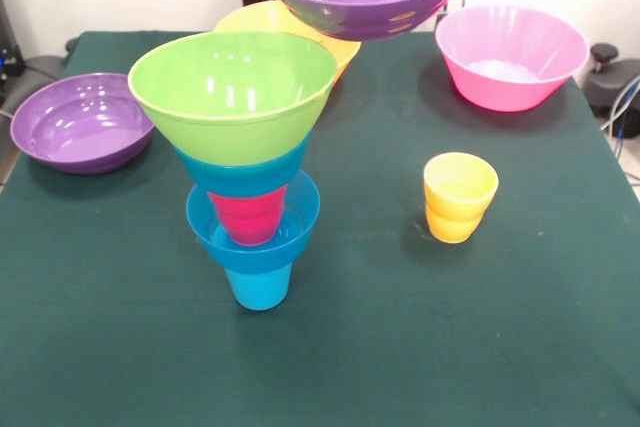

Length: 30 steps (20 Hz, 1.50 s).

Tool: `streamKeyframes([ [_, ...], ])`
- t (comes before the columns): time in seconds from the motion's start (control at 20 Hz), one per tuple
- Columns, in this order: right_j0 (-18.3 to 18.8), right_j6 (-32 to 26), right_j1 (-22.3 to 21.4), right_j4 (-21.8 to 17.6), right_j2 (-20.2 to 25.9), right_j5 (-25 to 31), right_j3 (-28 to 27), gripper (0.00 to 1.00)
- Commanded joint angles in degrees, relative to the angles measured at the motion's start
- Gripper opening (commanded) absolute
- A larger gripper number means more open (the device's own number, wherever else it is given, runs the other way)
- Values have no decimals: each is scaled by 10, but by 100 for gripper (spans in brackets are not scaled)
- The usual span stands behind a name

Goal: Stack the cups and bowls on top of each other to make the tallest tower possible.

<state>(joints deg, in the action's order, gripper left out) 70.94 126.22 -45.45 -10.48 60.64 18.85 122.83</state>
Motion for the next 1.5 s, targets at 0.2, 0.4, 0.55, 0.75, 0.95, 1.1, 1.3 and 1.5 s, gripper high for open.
streamKeyframes([
  [0.2, -25, -47, -3, -5, 5, 84, -50, 0],
  [0.4, -28, -50, -5, -3, 3, 98, -62, 0],
  [0.55, -32, -55, 0, -3, 0, 111, -78, 0],
  [0.75, -27, -54, 6, -14, 1, 105, -74, 0],
  [0.95, -22, -54, 11, -28, -1, 92, -63, 0],
  [1.1, -23, -57, 13, -37, -6, 87, -62, 0],
  [1.3, -26, -64, 17, -48, -13, 86, -69, 0],
  [1.5, -25, -63, 21, -55, -15, 84, -74, 0],
])
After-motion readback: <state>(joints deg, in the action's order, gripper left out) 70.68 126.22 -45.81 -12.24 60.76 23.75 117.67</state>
